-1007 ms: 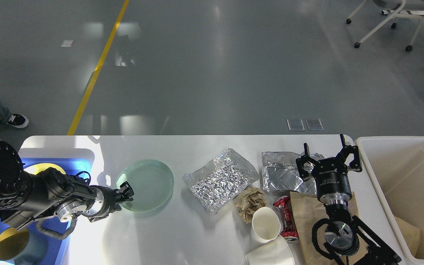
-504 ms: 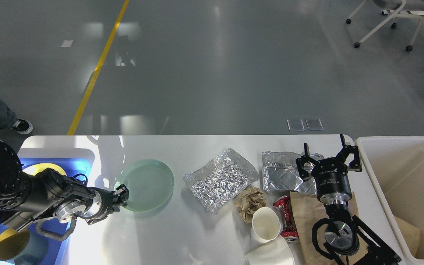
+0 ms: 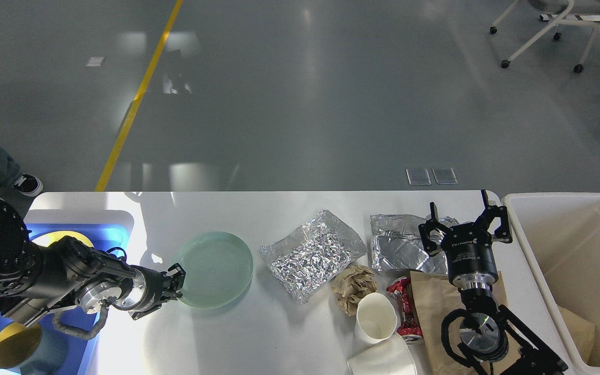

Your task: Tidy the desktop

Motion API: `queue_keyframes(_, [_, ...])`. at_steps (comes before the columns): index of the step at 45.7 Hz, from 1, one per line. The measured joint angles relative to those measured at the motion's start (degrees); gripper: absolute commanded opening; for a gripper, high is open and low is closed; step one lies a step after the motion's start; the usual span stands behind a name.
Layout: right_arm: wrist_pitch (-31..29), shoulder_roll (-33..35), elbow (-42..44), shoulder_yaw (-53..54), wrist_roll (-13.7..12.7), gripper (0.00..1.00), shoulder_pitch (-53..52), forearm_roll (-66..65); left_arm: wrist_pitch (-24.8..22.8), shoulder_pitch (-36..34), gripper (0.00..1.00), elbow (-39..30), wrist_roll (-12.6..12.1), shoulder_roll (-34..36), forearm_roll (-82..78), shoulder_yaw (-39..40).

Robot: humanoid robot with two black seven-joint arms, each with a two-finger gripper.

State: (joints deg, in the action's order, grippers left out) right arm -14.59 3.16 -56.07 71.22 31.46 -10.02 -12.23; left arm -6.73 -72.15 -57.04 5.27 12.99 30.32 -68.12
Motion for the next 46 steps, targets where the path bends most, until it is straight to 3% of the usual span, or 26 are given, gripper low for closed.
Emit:
queue_keyframes(12, [0.0, 0.0, 0.0, -0.01, 0.0, 1.0, 0.0, 0.0, -1.35, -1.14, 0.0, -0.55, 0.0, 0.97, 0.0, 0.01])
queue_keyframes(20, [0.0, 0.0, 0.0, 0.0, 0.0, 1.0, 0.01, 0.04, -9.12, -6.5, 0.0, -3.56, 0.0, 4.48, -0.08, -1.63])
queue_keyframes(31, [0.0, 0.0, 0.0, -0.01, 0.0, 1.0, 0.01, 0.04, -15.97, -20.09, 0.0, -12.97, -1.09, 6.94, -0.4, -9.77])
queue_keyframes(46, [0.0, 0.0, 0.09, -0.02, 0.0, 1.0, 0.01, 0.01, -17.9, -42.06, 0.0, -29.32, -1.24, 7.07, -0.7, -20.36])
